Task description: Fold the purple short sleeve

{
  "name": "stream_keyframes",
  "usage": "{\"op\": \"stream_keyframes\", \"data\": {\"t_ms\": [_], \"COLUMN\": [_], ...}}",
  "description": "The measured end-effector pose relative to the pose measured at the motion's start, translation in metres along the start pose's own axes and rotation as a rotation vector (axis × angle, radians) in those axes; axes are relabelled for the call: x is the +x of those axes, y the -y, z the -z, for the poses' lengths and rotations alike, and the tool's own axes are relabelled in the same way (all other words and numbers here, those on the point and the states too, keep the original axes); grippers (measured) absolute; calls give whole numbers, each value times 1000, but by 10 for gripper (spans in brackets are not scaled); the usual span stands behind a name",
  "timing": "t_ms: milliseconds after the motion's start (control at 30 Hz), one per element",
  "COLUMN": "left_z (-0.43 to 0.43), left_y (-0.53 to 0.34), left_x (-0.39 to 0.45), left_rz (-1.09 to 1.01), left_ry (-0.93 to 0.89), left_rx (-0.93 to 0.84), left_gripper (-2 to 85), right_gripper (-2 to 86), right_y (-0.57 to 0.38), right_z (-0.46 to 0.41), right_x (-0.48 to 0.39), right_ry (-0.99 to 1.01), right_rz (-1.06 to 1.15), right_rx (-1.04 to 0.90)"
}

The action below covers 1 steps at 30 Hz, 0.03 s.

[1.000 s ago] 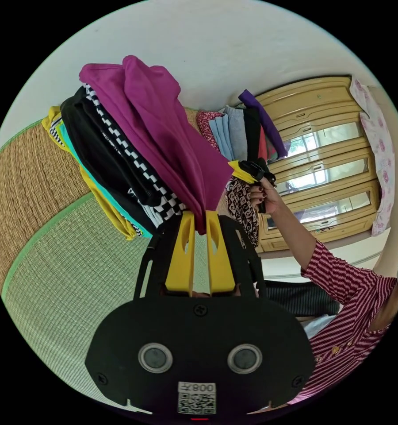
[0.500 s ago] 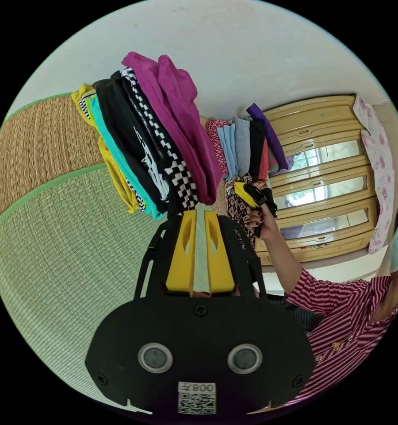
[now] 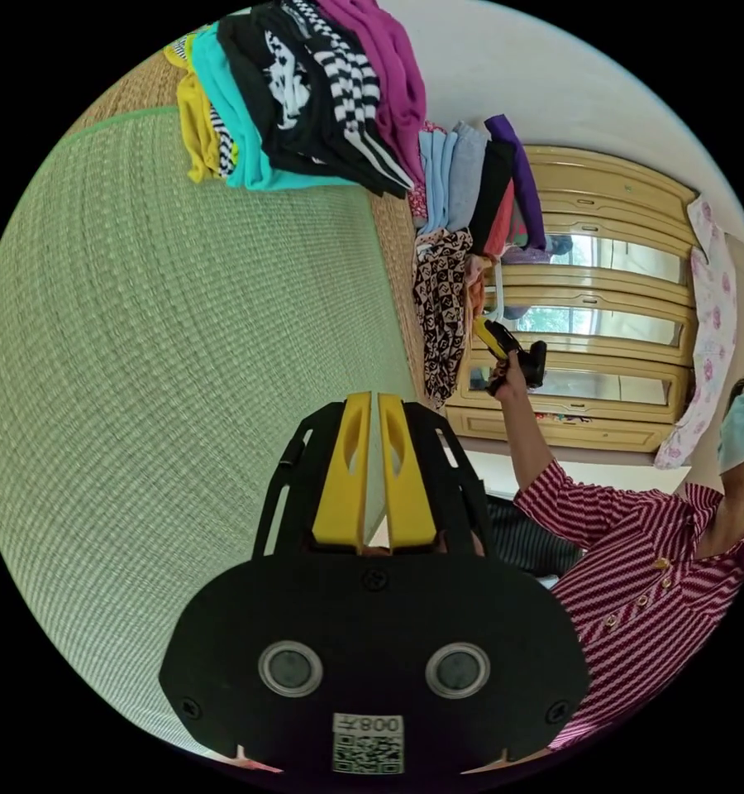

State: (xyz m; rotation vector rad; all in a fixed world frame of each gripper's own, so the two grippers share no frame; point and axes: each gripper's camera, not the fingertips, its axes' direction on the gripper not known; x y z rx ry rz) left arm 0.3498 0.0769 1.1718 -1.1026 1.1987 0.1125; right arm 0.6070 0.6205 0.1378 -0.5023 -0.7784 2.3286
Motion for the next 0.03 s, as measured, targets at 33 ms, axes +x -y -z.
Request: {"op": "stream_keyframes", "data": {"t_ms": [33], "left_z": [-3], "left_y": [0], "left_x": [0], "left_rz": [-4], "left_ry": [-2], "left_rx": [-8], "left_gripper": [15], "right_gripper": [64], "right_y": [-3], "right_z": [16], "right_x": [13], "right_ry": [-88], "right_rz": [-2], "right_rx": [7]}}
